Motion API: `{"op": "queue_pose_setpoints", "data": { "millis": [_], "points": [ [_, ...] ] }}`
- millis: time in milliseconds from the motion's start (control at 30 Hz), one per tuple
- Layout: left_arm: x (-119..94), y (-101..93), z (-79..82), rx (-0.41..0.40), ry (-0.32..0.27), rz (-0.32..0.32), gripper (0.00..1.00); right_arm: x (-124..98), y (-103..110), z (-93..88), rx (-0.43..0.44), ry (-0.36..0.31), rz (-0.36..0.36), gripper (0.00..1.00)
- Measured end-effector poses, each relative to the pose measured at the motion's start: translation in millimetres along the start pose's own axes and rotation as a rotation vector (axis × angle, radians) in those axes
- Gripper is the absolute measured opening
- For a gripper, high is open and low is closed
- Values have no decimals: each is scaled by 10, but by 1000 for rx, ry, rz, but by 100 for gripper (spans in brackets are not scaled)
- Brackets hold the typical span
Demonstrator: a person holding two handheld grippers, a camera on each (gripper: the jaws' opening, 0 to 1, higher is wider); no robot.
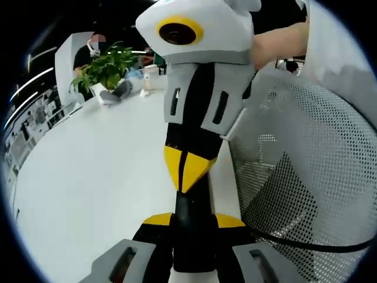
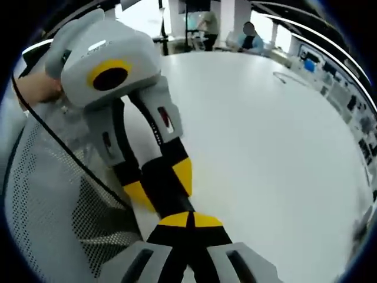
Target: Press the specified remote control buttons in sequence, fully releasing each button before pressing the next.
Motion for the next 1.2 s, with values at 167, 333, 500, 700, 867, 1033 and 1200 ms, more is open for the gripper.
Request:
{"op": "queue_pose_setpoints", "data": {
  "millis": [167,333,500,700,867,1033,1200],
  "points": [
    [2,2,2,0,0,1,24,40,-30,32,22,23,24,0],
    [5,3,1,-2,0,3,24,45,-35,41,21,47,43,0],
    [7,6,0,-2,1,4,24,57,-57,55,54,73,57,0],
    [10,8,0,-4,2,5,24,42,-49,28,75,53,58,0],
    [16,-12,7,4,5,-5,24,3,-7,6,46,81,97,0],
    [15,-11,10,0,5,-7,24,-7,2,-4,57,88,119,0],
    [14,-13,9,3,4,-7,24,12,-14,13,75,96,129,0]
  ]
}}
Point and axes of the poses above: the point that each gripper's makers call its tool centre point, and the gripper's own axes: x roughly forward along the fingers, y roughly to its left, z roughly out of its top, the point moved 5 cm from there along -x, roughly backward along the fingers, and after that the axes turned 2 degrees about z, right-handed, at the moved point
